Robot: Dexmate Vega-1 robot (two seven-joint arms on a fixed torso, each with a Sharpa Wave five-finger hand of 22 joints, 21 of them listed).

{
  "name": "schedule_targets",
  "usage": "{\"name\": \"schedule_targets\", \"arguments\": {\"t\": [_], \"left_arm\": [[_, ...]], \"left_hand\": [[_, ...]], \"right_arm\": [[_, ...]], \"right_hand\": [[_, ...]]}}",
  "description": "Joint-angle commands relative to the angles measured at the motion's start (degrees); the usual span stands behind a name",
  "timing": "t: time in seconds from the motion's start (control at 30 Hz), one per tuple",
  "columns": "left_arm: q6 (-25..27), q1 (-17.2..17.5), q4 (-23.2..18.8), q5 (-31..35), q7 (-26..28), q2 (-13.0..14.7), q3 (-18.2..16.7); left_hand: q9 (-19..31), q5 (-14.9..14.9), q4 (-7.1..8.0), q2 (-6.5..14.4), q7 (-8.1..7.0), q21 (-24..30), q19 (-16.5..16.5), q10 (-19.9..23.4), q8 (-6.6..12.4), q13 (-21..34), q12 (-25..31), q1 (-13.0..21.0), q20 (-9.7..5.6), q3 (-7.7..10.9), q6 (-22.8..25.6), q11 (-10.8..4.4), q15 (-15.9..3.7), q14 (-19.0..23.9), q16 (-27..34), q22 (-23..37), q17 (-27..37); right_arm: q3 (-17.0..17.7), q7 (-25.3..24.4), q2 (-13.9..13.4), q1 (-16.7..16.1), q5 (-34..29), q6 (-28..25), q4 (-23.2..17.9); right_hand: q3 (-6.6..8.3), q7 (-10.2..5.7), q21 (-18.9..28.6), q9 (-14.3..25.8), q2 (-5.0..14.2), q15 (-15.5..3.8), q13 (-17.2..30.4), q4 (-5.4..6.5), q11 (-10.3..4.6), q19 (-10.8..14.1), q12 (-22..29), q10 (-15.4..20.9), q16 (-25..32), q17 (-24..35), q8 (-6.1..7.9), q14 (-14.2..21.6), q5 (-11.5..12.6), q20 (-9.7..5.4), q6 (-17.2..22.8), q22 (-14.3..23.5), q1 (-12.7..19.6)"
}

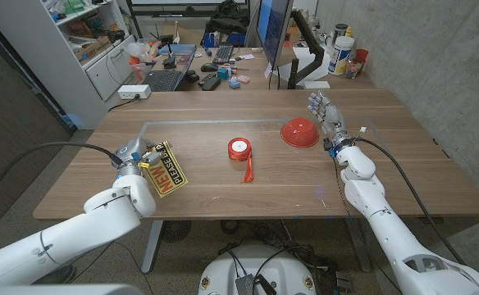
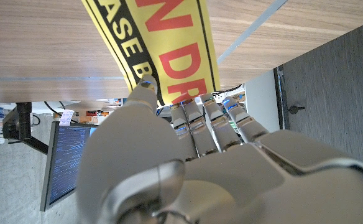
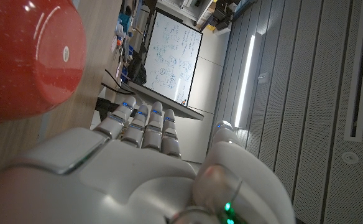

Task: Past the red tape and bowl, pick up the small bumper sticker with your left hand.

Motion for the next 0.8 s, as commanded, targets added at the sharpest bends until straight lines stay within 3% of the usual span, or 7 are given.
{"name": "schedule_targets", "arguments": {"t": [0.03,0.8], "left_arm": [[0.03,-0.29,-1.47,0.4,-0.62,0.85,-0.71],[0.62,1.17,-5.25,0.07,-1.26,1.73,-3.71]], "left_hand": [[0.06,-0.12,0.45,-0.04,0.0,-0.27,0.13,0.71,-0.27,0.08,-0.12,0.51,0.27,0.02,0.64,0.08,-2.11,0.27,-0.18,0.06,0.22],[0.09,-0.27,0.71,0.09,0.46,-0.45,-0.13,0.66,-0.73,0.12,-0.42,0.46,0.7,-0.04,0.75,0.5,-1.65,-0.07,-0.32,0.07,0.26]], "right_arm": [[0.17,-0.02,-0.2,-0.28,0.33,0.24,-0.35],[0.19,0.21,-0.48,-0.82,0.81,0.21,-0.85]], "right_hand": [[0.09,-0.08,0.07,0.32,0.17,-0.01,0.16,-0.3,-0.11,-0.1,-0.05,0.44,0.18,0.18,0.05,0.52,0.36,0.05,0.46,0.29,-0.18],[0.04,-0.01,0.07,0.32,0.21,-0.04,0.16,-0.35,-0.14,-0.14,-0.04,0.52,0.23,0.2,0.07,0.64,0.34,0.06,0.54,0.29,-0.29]]}}
